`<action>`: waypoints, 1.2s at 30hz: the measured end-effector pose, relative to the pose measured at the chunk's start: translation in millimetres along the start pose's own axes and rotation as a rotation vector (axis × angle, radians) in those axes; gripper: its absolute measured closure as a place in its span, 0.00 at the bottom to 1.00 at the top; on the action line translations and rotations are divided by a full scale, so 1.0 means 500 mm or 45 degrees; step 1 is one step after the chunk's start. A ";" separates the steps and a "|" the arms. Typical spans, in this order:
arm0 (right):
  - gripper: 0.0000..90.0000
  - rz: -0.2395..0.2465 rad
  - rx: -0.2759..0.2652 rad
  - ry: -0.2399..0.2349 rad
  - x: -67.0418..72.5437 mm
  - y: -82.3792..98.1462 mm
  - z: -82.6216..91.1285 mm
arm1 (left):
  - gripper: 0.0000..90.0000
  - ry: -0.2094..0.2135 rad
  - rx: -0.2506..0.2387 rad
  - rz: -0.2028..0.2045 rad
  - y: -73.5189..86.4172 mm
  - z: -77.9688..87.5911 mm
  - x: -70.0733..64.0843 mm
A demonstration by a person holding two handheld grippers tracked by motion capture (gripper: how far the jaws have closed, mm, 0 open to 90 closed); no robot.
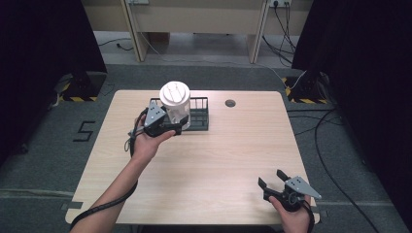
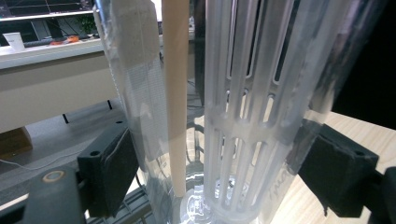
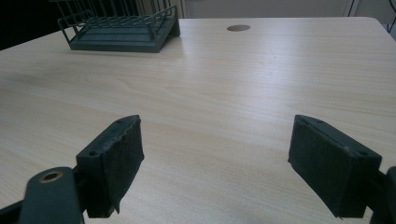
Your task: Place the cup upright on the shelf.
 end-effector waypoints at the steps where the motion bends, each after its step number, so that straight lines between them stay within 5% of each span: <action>1: 0.20 -0.001 0.001 0.000 0.000 0.000 0.000 | 0.20 -0.001 -0.003 0.000 -0.002 -0.001 0.001; 36: 0.20 -0.013 0.000 -0.003 -0.001 0.000 0.000 | 0.20 -0.072 0.006 -0.002 -0.024 -0.045 0.045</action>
Point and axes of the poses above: each handheld gripper's, and its own axes: z roughly backward along the jaws, y roughly out of its underside, x roughly to its left, the point moved 1 cm from there along -z, roughly forward along the jaws, and after that the axes turned 1 degree about y, right-handed, at the moved point
